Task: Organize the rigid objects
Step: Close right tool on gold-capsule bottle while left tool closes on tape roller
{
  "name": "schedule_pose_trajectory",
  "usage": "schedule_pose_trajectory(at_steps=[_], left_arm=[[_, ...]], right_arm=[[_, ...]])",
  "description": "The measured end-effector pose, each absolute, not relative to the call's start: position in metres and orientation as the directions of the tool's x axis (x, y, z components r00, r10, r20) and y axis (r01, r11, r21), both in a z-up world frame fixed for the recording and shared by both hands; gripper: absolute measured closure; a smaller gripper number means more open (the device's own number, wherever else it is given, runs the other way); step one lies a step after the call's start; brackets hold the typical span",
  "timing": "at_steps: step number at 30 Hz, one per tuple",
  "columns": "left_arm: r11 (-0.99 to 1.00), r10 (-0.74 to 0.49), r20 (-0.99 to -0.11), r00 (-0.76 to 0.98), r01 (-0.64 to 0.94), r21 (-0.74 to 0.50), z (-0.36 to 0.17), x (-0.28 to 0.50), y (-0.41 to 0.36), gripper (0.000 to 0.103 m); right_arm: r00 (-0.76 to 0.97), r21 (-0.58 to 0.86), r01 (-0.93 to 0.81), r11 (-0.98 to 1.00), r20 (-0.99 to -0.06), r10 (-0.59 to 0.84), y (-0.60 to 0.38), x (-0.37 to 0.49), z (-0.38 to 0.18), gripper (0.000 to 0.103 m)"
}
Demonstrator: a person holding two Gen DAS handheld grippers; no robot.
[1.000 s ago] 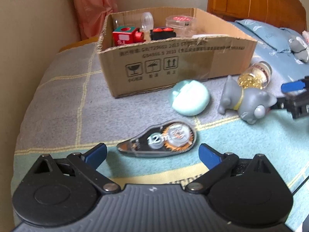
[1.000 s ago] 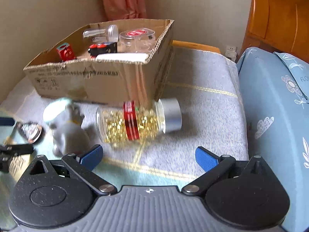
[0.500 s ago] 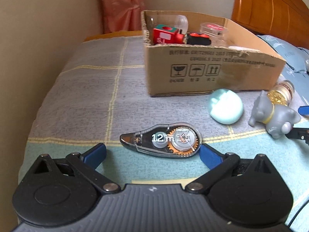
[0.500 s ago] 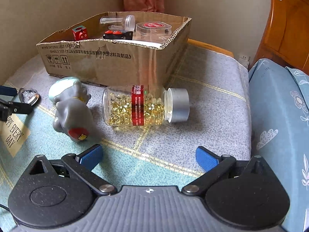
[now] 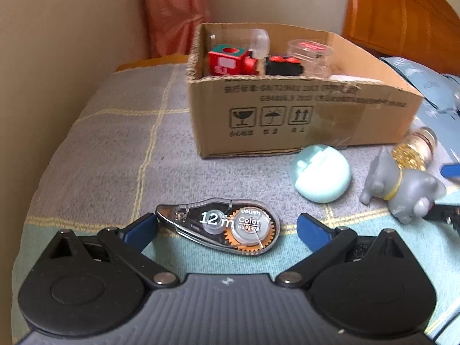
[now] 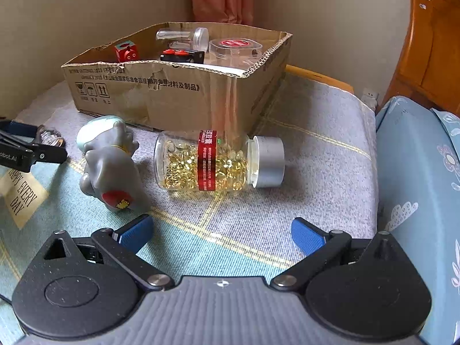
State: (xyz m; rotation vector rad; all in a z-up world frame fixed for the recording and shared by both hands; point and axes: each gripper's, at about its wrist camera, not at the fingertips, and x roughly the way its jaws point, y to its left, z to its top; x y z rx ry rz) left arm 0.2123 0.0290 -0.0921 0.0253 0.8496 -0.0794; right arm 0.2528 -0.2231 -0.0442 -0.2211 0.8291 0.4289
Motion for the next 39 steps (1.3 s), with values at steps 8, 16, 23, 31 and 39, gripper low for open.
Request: schedule_pose_trajectory(at_steps=[8, 16, 23, 31, 39], left_arm=[[0.978, -0.146, -0.744, 0.652, 0.210, -0.008, -0.093, 0.212, 0.040, 0.001], [0.969, -0.171, -0.745, 0.645, 0.246, -0.010, -0.092, 0.218, 0.040, 0.003], [0.969, -0.173, -0.740, 0.650, 0.246, -0.010, -0.093, 0.218, 0.038, 0.003], [0.970, -0.171, -0.744, 0.646, 0.244, -0.011, -0.093, 0.219, 0.039, 0.003], [0.970, -0.170, -0.743, 0.647, 0.241, -0.011, -0.092, 0.220, 0.039, 0.003]], right_arm=[[0.570, -0.021, -0.511, 0.859, -0.756, 0.321, -0.225, 0.262, -0.044, 0.000], [0.571, -0.017, -0.513, 0.858, -0.754, 0.326, -0.224, 0.273, -0.044, 0.000], [0.561, 0.005, -0.504, 0.864, -0.759, 0.331, -0.217, 0.284, -0.041, 0.000], [0.581, 0.010, -0.467, 0.884, -0.750, 0.315, -0.207, 0.294, -0.039, 0.000], [0.607, -0.042, -0.452, 0.891, -0.746, 0.274, -0.197, 0.297, -0.036, 0.000]])
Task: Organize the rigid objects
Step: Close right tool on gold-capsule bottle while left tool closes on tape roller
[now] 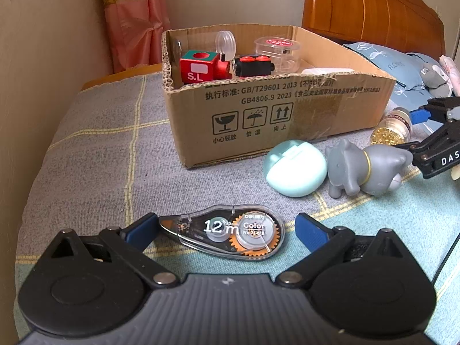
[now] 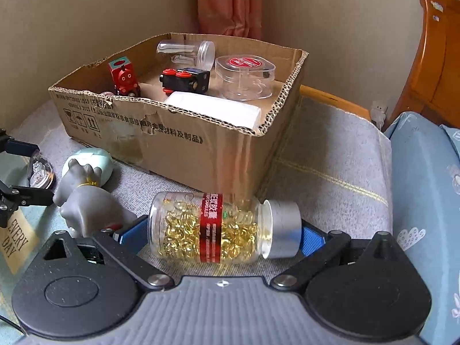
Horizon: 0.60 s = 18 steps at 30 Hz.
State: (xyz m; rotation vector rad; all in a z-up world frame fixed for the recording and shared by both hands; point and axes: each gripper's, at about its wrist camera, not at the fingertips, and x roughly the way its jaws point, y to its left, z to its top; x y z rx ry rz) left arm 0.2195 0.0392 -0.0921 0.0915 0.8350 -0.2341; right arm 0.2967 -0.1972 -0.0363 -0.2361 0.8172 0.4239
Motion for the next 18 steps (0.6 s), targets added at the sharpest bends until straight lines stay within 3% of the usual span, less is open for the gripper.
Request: schedule_pose_trajectory(at_steps=[8, 13, 18], left_arm=[[0.971, -0.167, -0.749, 0.641, 0.239, -0.012, -0.0917, 0.2203, 0.0382, 0.003], [0.964, -0.185, -0.749, 0.636, 0.264, -0.014, -0.0883, 0.2178, 0.0358, 0.014], [0.962, -0.189, -0.757, 0.626, 0.274, -0.014, -0.0870, 0.2166, 0.0342, 0.014]], right_arm=[[0.606, -0.039, -0.435, 0.899, -0.752, 0.261, -0.1963, 0.2975, -0.0342, 0.007], [0.596, -0.034, -0.433, 0.901, -0.760, 0.258, -0.1964, 0.2968, -0.0341, 0.007], [0.589, -0.026, -0.434, 0.901, -0.765, 0.261, -0.1972, 0.2930, -0.0329, 0.007]])
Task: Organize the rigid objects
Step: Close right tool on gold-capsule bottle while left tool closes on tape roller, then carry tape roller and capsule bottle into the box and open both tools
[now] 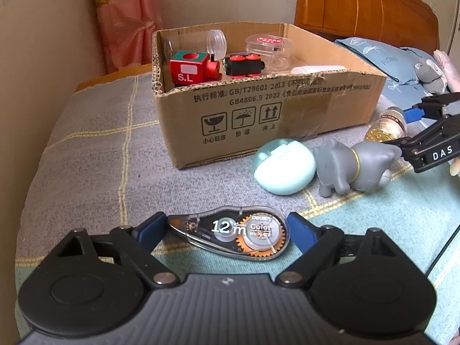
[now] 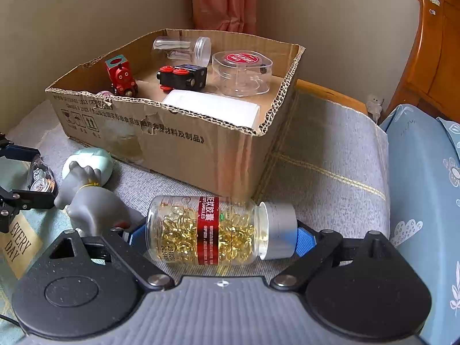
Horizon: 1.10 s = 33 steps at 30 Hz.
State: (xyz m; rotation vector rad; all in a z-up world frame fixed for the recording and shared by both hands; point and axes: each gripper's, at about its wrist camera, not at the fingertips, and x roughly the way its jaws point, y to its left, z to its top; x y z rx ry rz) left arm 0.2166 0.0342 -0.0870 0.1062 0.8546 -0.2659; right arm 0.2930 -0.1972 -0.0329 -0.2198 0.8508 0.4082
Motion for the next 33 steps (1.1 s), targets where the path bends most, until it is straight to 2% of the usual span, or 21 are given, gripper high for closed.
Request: schedule_pose_trajectory(at_steps=[11, 21, 33], left_arm=[[0.942, -0.212, -0.786, 0.581, 0.335, -0.006, -0.079, 0.207, 0.033, 0.014], [0.928, -0.254, -0.798, 0.546, 0.372, -0.041, -0.045, 0.201, 0.037, 0.014], [0.894, -0.329, -0.712, 0.620, 0.448, -0.023, 0.027, 0.226, 0.009, 0.014]], right_arm=[[0.572, -0.022, -0.428, 0.903, -0.780, 0.252, -0.207, 0.280, -0.024, 0.007], [0.577, -0.012, -0.444, 0.896, -0.768, 0.276, -0.220, 0.262, 0.008, 0.007], [0.633, -0.034, -0.505, 0.863, -0.694, 0.343, -0.211, 0.265, 0.061, 0.007]])
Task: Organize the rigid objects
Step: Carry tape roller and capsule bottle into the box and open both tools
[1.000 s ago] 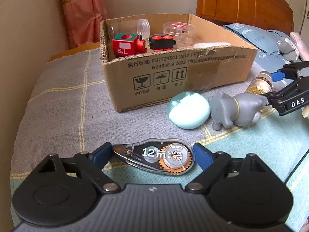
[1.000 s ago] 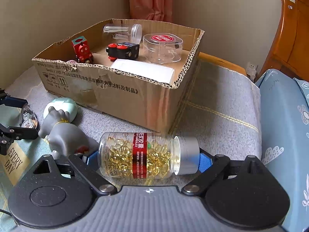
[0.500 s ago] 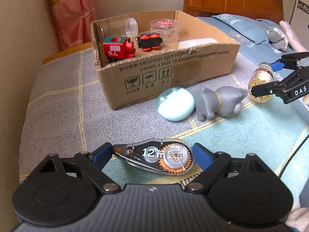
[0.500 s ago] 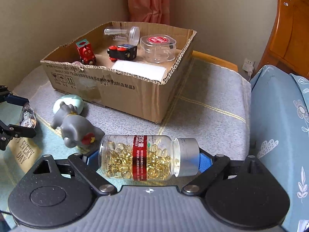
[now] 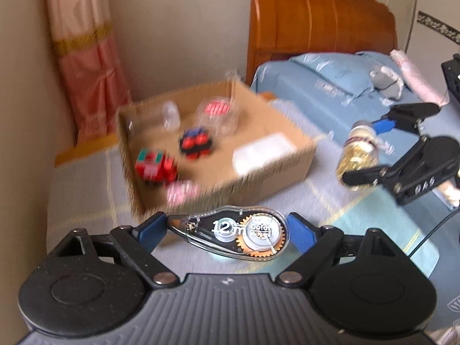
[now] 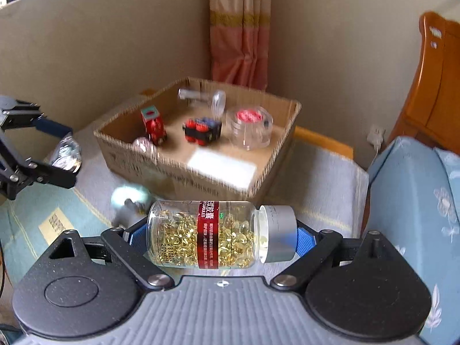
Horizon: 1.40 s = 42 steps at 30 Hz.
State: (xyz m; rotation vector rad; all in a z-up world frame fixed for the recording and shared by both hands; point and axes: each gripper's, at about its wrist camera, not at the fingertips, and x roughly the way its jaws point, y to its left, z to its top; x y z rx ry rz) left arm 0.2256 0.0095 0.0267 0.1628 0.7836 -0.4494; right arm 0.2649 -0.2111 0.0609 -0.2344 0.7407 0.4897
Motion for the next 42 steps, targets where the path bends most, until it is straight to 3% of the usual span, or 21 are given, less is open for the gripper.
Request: schedule_pose_trajectory(at_steps=[13, 17, 25, 42], left_arm=[[0.896, -0.281, -0.688, 0.669, 0.440, 0.061, 0.020, 0.294, -0.028, 0.014], [0.911, -0.282, -0.701, 0.655, 0.412, 0.019, 0.014, 0.305, -0.024, 0.013], [0.906, -0.263, -0.718, 0.645, 0.420, 0.046, 0.014, 0.280, -0.005, 0.008], [0.924, -0.219, -0.722, 0.656, 0.377, 0.062, 0.023, 0.230, 0.041, 0.008]], right_arm=[[0.655, -0.067, -0.519, 0.852, -0.672, 0.345, -0.195, 0.301, 0.081, 0.007], [0.655, -0.068, -0.515, 0.854, -0.673, 0.342, -0.191, 0.309, 0.082, 0.007], [0.640, -0.059, -0.521, 0.852, -0.688, 0.343, -0.178, 0.322, 0.077, 0.007], [0.669, -0.103, -0.467, 0.878, -0.690, 0.275, -0.129, 0.374, 0.082, 0.006]])
